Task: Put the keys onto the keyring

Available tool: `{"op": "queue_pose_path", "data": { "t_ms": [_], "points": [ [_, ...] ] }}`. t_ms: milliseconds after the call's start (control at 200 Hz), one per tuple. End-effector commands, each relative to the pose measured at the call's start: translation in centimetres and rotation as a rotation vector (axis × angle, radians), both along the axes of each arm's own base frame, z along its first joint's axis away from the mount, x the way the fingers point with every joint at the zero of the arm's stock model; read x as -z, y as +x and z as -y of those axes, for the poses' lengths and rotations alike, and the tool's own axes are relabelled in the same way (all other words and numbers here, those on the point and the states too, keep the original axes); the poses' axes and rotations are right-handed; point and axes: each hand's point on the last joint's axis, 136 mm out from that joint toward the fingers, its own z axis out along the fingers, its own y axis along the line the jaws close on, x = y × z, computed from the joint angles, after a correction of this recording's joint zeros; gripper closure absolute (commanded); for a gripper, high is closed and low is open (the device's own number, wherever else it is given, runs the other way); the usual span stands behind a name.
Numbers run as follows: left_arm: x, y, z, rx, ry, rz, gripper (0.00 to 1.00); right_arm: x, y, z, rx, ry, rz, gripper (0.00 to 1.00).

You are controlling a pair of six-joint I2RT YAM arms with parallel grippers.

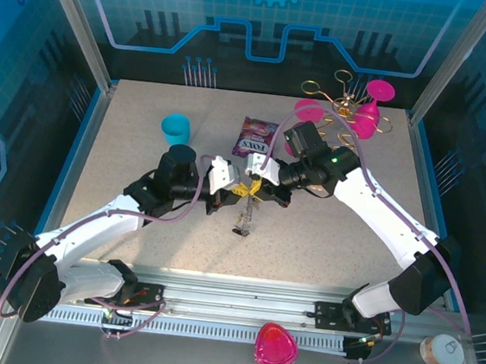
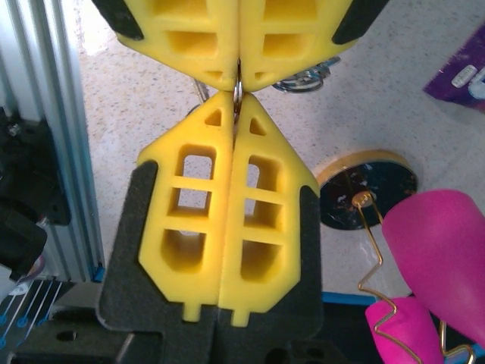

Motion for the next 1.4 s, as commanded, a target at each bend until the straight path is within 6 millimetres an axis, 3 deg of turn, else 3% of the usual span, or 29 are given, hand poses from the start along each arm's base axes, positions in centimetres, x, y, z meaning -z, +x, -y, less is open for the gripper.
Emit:
{"op": "queue_pose_path", "data": {
  "t_ms": [0, 95, 165, 245, 400, 670, 880, 1116, 1371, 1396],
  "points": [
    [-0.9, -0.8, 0.5, 0.057, -0.025, 0.017, 1.00, -3.5, -0.8, -1.8, -0.061, 0.160, 0.021, 1.00],
    [-1.3, -0.6, 0.3, 0.032, -0.050, 0.039, 1.00, -4.2, -0.1, -1.2, -0.007, 0.214, 0.017, 1.00],
    [-1.7, -0.2, 0.1, 0.002, -0.073, 0.059, 1.00, -4.5, 0.6, -0.3, 0.053, 0.251, -0.015, 0.81],
    [-2.1, 0.1, 0.1, -0.017, -0.095, 0.076, 1.00, -4.0, 0.8, 0.9, 0.103, 0.258, -0.056, 0.69],
    [-2.1, 0.3, 0.1, -0.023, -0.108, 0.083, 1.00, -2.0, 0.0, 2.1, 0.133, 0.207, -0.118, 0.67],
    [-2.5, 0.5, 0.1, -0.034, -0.123, 0.093, 1.00, 0.6, -0.4, 1.9, 0.133, 0.160, -0.179, 0.63],
    [-2.5, 0.5, 0.1, -0.038, -0.126, 0.093, 1.00, 0.8, 0.0, 1.5, 0.134, 0.158, -0.175, 0.72],
    [-3.0, 0.6, 0.3, -0.033, -0.144, 0.102, 1.00, 1.5, 0.0, 1.0, 0.117, 0.139, -0.191, 1.00],
    [-3.1, 0.8, 0.5, -0.029, -0.144, 0.110, 1.00, 1.3, 0.1, 0.6, 0.106, 0.141, -0.179, 1.00],
    [-3.0, 0.9, 0.5, -0.030, -0.141, 0.109, 1.00, 1.1, 0.3, 0.8, 0.117, 0.149, -0.177, 0.96]
  ]
}}
